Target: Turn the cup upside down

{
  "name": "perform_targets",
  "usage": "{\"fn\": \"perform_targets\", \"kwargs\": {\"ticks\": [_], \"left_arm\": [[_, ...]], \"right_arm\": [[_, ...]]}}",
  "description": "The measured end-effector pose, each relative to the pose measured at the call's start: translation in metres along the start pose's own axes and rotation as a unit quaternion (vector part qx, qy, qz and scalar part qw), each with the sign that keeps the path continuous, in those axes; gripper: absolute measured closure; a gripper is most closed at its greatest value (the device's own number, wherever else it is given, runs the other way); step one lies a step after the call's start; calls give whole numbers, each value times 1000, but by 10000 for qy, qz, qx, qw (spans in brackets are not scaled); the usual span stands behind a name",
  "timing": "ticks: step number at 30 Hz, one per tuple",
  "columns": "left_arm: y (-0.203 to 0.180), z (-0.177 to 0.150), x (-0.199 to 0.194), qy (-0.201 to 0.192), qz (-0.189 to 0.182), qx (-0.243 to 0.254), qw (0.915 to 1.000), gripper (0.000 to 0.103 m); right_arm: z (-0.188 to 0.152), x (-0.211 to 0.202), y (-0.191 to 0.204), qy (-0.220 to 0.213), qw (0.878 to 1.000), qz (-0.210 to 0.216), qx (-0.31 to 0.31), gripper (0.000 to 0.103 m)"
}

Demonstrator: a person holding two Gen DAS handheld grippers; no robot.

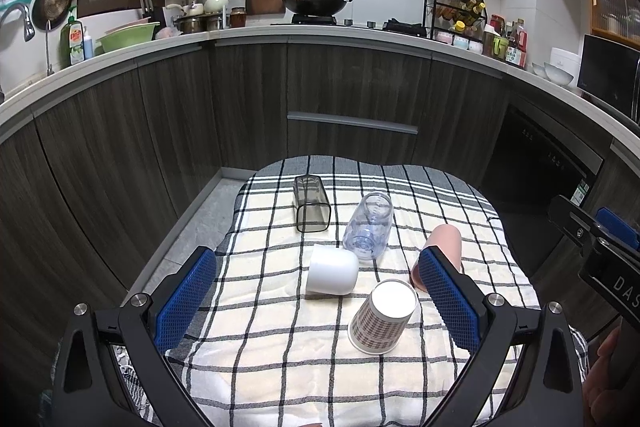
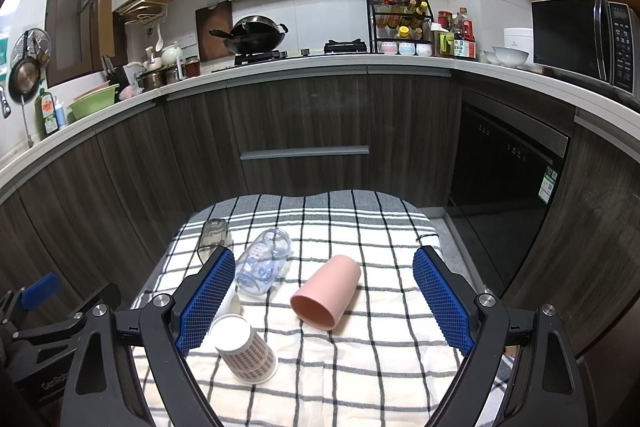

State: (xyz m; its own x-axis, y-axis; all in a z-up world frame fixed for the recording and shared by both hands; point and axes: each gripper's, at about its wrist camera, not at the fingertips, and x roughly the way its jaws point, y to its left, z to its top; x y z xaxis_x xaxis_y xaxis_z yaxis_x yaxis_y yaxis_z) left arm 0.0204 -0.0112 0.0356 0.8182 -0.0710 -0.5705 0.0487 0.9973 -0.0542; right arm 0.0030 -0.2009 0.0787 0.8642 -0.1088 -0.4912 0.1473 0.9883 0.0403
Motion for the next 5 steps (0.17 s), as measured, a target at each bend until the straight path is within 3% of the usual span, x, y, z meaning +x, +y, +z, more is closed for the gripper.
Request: {"fn": "perform_targets", "kwargs": {"ticks": [5], "left_arm": [[1, -2, 3, 80, 32, 14, 10000, 0]], "right_arm": [[-2, 2, 0, 18, 10000, -23, 14, 12]]}}
